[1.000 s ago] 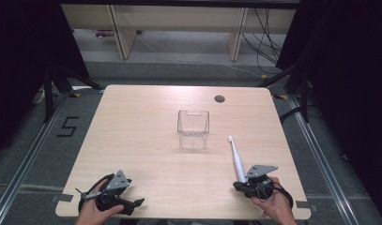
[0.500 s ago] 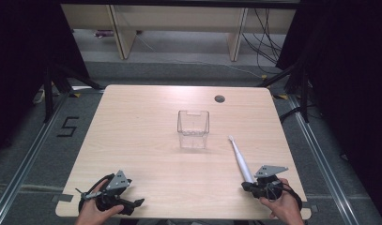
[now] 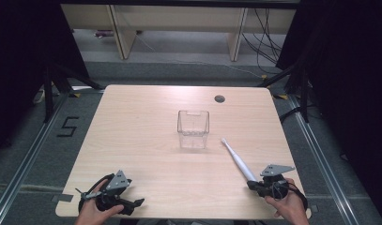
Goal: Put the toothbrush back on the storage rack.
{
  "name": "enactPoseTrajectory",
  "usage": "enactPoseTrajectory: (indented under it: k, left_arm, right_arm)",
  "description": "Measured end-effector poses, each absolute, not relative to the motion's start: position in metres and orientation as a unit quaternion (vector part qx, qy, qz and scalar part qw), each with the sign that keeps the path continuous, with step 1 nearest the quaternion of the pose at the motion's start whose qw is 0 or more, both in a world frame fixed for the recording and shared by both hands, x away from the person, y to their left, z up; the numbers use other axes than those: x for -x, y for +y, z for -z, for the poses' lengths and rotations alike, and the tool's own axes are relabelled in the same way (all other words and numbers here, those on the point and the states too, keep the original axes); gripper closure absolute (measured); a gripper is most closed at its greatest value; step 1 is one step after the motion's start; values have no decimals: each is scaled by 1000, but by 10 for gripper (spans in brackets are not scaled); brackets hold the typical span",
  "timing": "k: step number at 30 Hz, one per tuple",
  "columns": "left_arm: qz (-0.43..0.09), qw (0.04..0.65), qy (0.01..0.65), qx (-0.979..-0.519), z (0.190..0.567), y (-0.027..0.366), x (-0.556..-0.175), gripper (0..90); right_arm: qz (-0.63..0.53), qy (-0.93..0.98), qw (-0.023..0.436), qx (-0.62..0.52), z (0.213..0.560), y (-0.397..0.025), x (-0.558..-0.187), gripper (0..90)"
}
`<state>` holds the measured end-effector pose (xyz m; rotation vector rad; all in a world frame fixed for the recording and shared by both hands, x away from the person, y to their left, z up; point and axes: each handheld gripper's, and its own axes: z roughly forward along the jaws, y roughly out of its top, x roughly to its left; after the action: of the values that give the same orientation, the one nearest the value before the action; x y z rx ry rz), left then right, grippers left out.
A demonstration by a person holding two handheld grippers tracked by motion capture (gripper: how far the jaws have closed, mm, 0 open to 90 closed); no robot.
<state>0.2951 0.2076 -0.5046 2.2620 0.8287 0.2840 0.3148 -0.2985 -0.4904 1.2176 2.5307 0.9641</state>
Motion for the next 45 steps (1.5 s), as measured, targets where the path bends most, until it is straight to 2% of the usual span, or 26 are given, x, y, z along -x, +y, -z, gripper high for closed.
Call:
enactPoseTrajectory:
  k: [8, 9, 15, 16, 20, 21, 22, 26, 31, 36, 45]
  left_arm:
    - [-108, 356, 326, -869, 505, 207, -295, 152]
    - [-108, 355, 326, -869, 505, 207, -295, 152]
    - [-105, 358, 328, -868, 505, 206, -294, 152]
    - [-105, 358, 328, -868, 505, 206, -294, 152]
    - [-111, 356, 326, -869, 505, 207, -295, 152]
    - [-110, 355, 328, -869, 505, 207, -295, 152]
    - [-109, 355, 326, -870, 505, 207, -295, 152]
    - [-105, 358, 328, -868, 505, 207, -294, 152]
    - [-110, 353, 327, -870, 505, 208, -295, 152]
    - [-109, 354, 328, -869, 506, 208, -295, 152]
    - [-109, 354, 330, -869, 506, 208, -295, 152]
  right_arm:
    - [-317, 851, 92, -409, 491, -302, -316, 885]
    - [-330, 849, 106, -400, 492, -304, -318, 885]
    - [-323, 849, 102, -405, 490, -305, -317, 871]
    - [-319, 846, 91, -417, 488, -303, -316, 861]
    - [-321, 855, 121, -388, 487, -295, -317, 693]
    - [-315, 863, 135, -372, 477, -289, -318, 595]
    - [-315, 863, 135, -372, 477, -289, -318, 595]
    - [-299, 877, 170, -336, 458, -277, -324, 483]
    - [-233, 898, 178, -327, 447, -269, -347, 390]
    - [-190, 905, 170, -341, 449, -265, -367, 367]
    - [-169, 914, 148, -338, 452, -258, -385, 399]
